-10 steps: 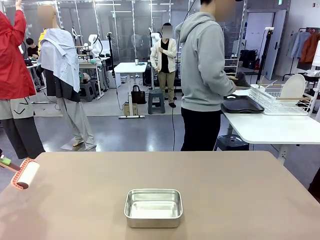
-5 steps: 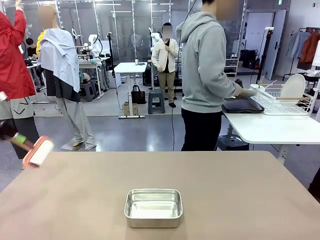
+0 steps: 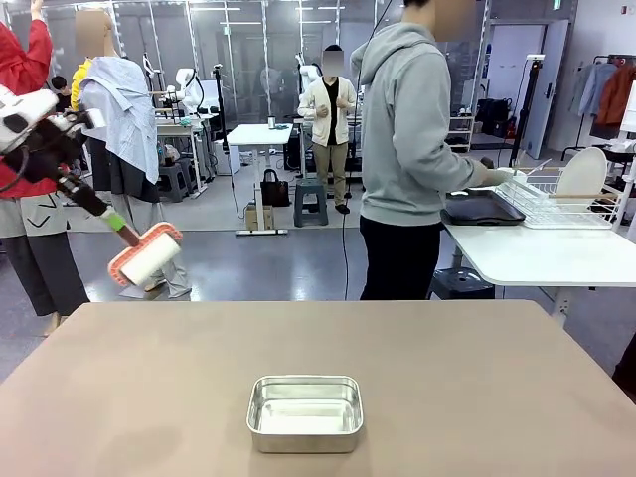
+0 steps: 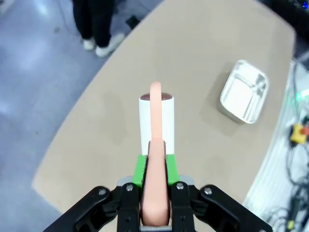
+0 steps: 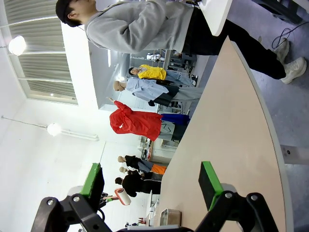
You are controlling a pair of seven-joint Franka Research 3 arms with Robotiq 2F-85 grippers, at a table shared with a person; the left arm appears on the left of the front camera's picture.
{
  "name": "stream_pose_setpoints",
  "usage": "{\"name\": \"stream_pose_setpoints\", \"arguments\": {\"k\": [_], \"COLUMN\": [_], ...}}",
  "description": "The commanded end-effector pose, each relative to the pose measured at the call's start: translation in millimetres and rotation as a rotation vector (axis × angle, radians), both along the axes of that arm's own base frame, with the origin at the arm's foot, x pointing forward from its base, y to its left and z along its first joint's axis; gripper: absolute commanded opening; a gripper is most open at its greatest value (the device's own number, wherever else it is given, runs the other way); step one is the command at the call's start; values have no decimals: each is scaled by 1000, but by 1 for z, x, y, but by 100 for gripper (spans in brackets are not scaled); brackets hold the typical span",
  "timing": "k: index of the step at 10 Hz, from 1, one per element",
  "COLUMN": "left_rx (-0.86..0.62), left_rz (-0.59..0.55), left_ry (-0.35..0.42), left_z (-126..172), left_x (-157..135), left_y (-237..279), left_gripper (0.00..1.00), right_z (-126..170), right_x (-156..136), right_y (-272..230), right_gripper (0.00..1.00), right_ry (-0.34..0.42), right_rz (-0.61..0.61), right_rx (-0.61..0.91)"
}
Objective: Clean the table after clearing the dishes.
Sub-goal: Place the Lint Roller back on top of the Airtight Container.
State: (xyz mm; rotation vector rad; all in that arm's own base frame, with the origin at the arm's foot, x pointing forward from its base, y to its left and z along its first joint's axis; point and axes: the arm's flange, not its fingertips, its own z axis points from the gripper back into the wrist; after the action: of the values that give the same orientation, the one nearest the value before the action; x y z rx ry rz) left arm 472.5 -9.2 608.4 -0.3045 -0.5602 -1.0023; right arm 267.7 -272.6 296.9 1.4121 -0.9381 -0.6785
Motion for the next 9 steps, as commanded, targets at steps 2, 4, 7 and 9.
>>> {"name": "stream_pose_setpoints", "arguments": {"k": [2,4,7,9], "left_rx": [195,306,397,354], "left_rz": [-296,-470,-597,-591], "left_ry": [-150,-146,-120,-76], "left_z": [10,4,-23,-30], "left_x": [-47,-84,-114,-116], "left_y": [-110,-180,-242,-247], "left_gripper": [20,20,20,20], "right_z": [4,4,4,4], "right_x": [-6,-6,-6,-6], "right_y": [7,7,7,7], "right_gripper": [100,100,100,100], "right_ry": [0,0,0,0], "right_rz": [9,9,9,9], "right_rx": [-14,-14,-14,-14]}}
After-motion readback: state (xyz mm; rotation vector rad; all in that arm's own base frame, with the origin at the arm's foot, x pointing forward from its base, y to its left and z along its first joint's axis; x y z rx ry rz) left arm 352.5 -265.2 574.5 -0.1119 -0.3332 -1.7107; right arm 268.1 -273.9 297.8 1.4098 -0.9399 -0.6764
